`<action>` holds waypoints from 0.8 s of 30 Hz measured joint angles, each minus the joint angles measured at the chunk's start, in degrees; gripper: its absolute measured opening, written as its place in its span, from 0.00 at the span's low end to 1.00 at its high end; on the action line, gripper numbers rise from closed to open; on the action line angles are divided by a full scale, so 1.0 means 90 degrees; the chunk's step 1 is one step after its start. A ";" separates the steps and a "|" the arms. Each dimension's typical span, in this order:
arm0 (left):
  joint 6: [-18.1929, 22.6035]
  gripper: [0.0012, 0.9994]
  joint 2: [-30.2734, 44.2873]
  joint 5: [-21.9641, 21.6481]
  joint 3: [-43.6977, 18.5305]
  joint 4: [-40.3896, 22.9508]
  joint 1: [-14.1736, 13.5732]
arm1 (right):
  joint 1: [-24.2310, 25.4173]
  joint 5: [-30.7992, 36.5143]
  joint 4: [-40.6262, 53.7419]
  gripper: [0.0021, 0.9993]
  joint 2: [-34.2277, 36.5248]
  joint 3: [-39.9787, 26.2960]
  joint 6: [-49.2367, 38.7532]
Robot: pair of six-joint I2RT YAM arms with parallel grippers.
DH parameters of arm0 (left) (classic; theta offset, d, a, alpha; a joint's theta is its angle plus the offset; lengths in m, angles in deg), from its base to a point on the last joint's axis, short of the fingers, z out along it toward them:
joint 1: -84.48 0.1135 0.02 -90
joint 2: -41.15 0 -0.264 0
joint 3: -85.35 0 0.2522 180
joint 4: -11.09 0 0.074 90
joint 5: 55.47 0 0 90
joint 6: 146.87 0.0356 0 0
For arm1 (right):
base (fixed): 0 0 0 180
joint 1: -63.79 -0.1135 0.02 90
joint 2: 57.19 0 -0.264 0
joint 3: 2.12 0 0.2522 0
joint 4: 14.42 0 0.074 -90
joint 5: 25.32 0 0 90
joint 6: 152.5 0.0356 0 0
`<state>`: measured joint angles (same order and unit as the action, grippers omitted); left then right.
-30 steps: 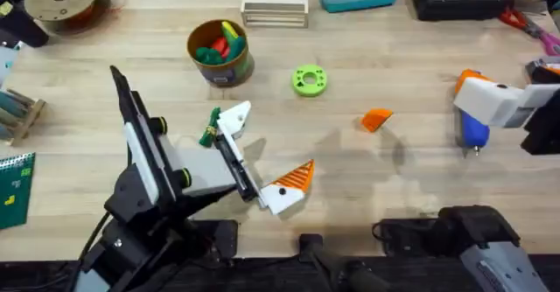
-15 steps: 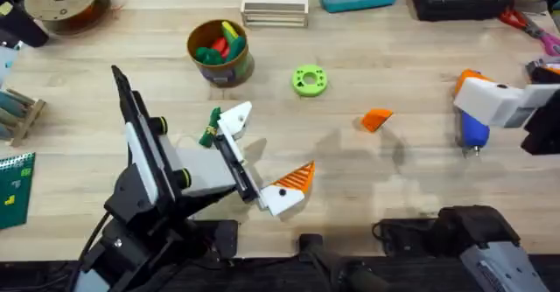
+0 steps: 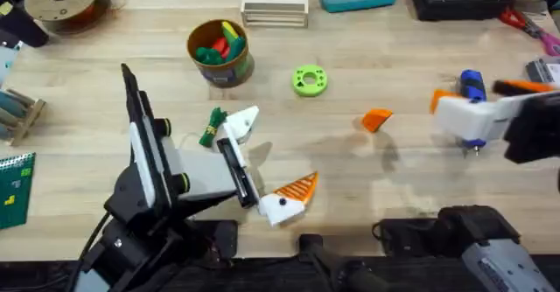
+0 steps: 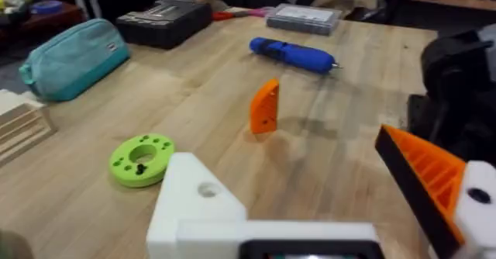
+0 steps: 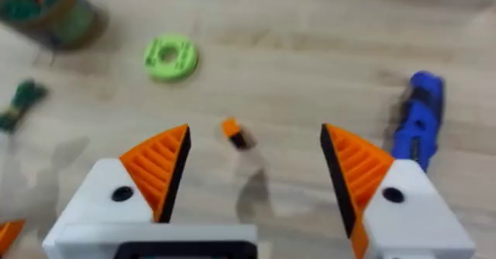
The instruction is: Pick up the gripper from the table and insert it into the empty holder that is missing its gripper. Then pick up a screw, insert it into the mounting hole, and use the screwdriver to tighten it. Finally, clean up the table by picking up the vegetable and placing it into the bucket.
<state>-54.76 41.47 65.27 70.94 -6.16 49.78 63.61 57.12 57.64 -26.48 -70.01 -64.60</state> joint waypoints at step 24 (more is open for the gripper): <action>-0.0920 0.99 -0.0002 0.0804 0.0000 -0.0024 0.0000 | -0.1624 0.0265 0.0044 0.99 0.4306 -0.0248 -0.1611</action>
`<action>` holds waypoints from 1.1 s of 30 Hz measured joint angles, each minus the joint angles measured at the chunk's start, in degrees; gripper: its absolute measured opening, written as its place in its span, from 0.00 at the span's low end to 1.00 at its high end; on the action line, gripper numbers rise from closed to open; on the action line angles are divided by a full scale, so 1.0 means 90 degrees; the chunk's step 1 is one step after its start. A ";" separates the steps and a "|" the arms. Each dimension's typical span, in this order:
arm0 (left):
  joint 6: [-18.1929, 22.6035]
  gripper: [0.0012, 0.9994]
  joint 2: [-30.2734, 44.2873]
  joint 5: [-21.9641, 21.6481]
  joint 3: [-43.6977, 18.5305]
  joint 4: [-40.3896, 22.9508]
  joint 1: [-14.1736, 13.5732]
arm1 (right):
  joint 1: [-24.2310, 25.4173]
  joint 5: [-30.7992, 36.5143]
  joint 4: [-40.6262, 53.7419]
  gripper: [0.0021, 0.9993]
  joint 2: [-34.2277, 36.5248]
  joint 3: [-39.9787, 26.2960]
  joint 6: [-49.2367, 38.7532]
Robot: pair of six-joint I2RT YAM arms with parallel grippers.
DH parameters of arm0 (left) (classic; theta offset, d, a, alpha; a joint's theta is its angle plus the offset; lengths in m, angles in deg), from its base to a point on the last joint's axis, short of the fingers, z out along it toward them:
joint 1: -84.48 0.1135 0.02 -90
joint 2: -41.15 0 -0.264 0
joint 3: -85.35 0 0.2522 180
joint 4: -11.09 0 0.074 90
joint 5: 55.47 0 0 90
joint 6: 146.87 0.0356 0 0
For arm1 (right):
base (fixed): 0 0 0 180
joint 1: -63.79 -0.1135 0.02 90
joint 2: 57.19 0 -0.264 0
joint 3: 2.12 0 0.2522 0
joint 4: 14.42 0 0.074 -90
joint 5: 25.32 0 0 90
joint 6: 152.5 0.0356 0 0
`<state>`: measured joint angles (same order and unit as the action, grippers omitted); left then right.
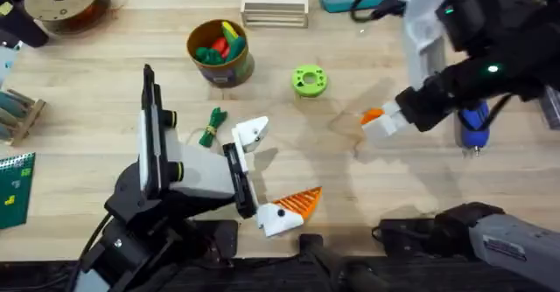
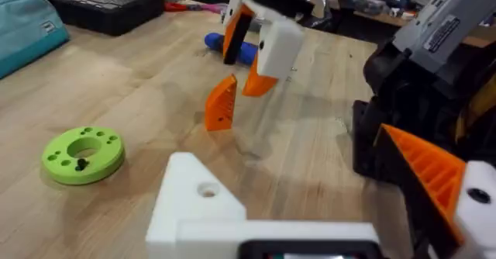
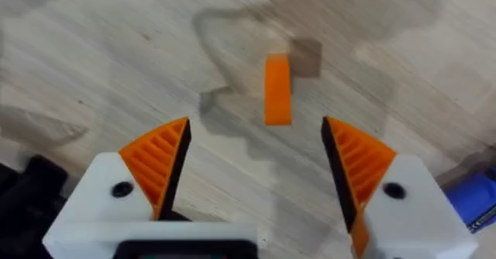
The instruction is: Pick up the gripper from the table and insert it into the empty holder that is missing its gripper. Then pick up a screw, insert it into the mounting hole, and use the screwdriver to tighten it. Finally, clean up the table by picking up the vegetable and placing it into the bucket.
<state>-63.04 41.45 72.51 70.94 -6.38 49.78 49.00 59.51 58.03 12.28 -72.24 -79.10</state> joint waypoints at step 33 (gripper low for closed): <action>-0.0035 0.99 0.0000 0.0002 0.0000 0.0000 0.0000 | -0.0021 0.0396 -0.0517 0.06 0.1181 -0.0005 -0.0263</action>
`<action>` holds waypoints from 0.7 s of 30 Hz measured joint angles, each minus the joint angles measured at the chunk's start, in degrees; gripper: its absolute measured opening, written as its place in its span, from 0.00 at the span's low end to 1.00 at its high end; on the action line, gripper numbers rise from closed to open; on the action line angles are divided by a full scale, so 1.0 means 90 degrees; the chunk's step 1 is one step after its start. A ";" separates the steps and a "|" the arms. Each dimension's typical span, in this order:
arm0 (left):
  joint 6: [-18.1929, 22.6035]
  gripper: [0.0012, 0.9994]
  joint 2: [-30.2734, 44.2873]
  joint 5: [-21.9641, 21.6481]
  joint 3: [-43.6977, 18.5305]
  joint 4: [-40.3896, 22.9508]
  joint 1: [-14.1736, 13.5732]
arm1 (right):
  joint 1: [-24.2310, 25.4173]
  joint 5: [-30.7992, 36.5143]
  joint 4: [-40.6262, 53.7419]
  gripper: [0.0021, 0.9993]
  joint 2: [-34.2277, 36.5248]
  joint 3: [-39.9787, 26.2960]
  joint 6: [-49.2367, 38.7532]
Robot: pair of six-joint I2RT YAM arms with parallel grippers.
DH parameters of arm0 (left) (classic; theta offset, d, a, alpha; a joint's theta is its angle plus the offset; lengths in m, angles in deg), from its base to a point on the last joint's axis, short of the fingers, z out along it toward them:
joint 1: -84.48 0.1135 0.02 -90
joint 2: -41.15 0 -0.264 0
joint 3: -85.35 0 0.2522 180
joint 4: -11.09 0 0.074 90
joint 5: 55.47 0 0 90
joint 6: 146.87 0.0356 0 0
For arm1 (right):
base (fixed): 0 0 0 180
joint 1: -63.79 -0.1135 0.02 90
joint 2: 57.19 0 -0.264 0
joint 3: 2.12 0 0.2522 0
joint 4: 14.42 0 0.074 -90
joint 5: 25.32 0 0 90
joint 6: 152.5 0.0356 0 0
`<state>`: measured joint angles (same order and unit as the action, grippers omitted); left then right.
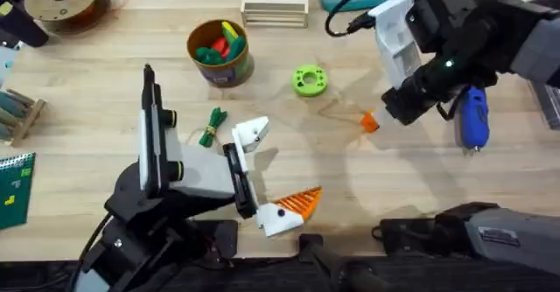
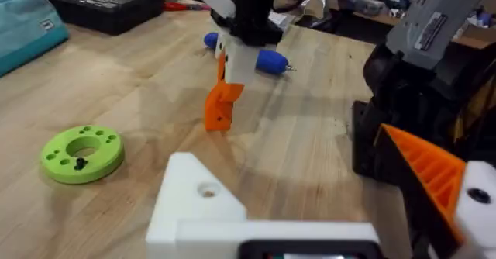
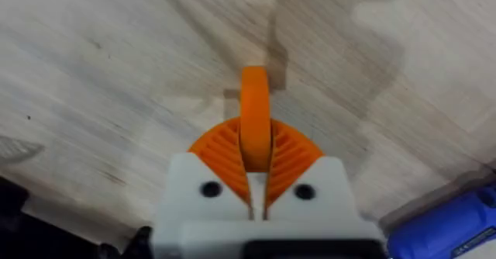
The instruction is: Pick up the gripper from the table and insert it into the empty holder that is missing its gripper. Then pick up a screw, insert it into the mounting hole, and use the screwdriver to tighten it. Finally, clean up the table by picking up the vegetable and placing it into the bucket.
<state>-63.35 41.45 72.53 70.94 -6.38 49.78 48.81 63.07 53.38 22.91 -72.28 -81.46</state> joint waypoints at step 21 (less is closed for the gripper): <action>0.0000 0.99 0.0002 0.0000 0.0000 0.0000 0.0000 | 0.0558 -0.3916 -0.0998 0.02 -0.2763 0.1088 0.1359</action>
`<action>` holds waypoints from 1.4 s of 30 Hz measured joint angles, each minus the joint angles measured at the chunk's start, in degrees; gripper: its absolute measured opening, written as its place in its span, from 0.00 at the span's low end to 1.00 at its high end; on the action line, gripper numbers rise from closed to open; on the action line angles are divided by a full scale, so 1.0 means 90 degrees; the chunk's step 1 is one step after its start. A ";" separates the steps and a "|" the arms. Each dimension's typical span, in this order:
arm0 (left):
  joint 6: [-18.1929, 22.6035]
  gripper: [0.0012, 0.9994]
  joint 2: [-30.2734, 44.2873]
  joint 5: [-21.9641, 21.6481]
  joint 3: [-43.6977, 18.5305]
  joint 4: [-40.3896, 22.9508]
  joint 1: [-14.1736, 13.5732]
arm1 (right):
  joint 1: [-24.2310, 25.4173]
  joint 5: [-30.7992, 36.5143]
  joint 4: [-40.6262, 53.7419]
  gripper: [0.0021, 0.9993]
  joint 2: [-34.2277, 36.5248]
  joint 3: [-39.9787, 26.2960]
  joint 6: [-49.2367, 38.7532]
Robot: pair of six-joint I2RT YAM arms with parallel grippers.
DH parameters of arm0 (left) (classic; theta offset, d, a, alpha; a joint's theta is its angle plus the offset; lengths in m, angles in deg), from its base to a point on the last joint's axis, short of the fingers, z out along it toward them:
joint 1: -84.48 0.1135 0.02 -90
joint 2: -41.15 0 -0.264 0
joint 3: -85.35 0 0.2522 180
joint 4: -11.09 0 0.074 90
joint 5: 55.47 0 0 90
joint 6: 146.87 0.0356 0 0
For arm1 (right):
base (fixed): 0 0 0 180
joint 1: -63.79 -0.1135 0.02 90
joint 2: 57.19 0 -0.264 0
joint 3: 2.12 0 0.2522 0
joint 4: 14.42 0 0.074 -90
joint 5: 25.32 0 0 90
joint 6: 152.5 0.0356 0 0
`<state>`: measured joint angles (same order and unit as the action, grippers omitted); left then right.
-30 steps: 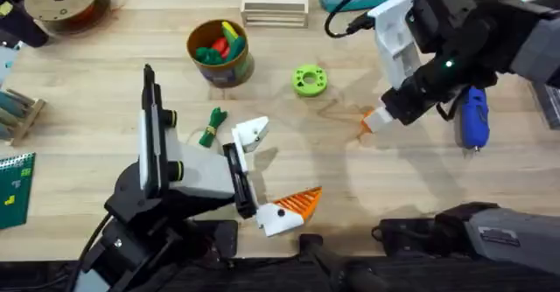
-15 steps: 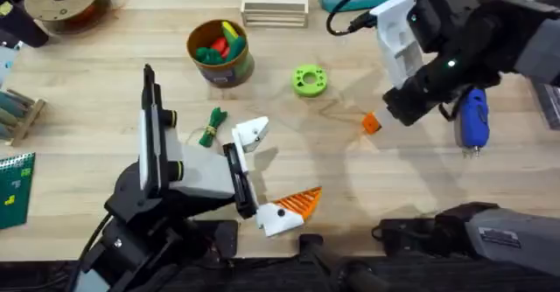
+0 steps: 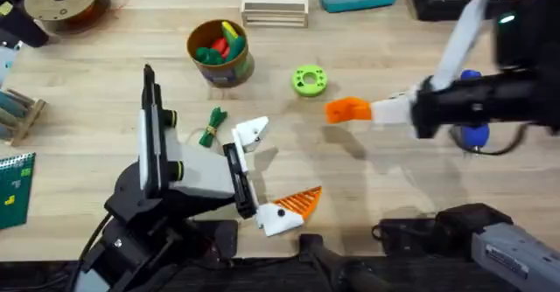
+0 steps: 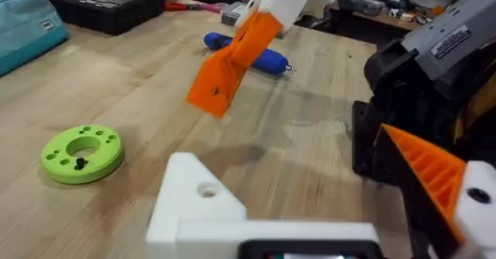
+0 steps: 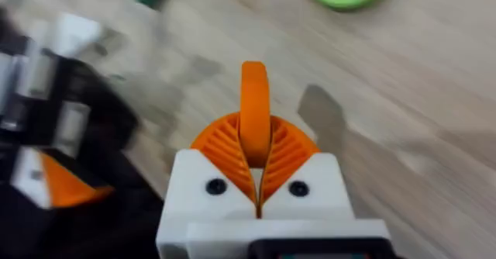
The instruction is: Pick up the gripper from the table and insert it into the empty holder that is missing its gripper. Then pick up a screw, insert it into the mounting hole, and use the screwdriver to tighten it. Finally, clean up the table by picking up the vegetable and placing it into the bucket.
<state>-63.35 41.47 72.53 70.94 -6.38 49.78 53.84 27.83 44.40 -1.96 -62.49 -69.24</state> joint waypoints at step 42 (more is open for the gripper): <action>-0.0002 0.99 0.0000 0.0000 0.0000 0.0000 0.0012 | -0.0889 -0.4814 -0.3062 0.02 0.2788 0.0724 0.3759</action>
<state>-63.38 41.47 72.53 70.94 -6.38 49.89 45.84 -15.50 16.83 23.13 -55.98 -35.41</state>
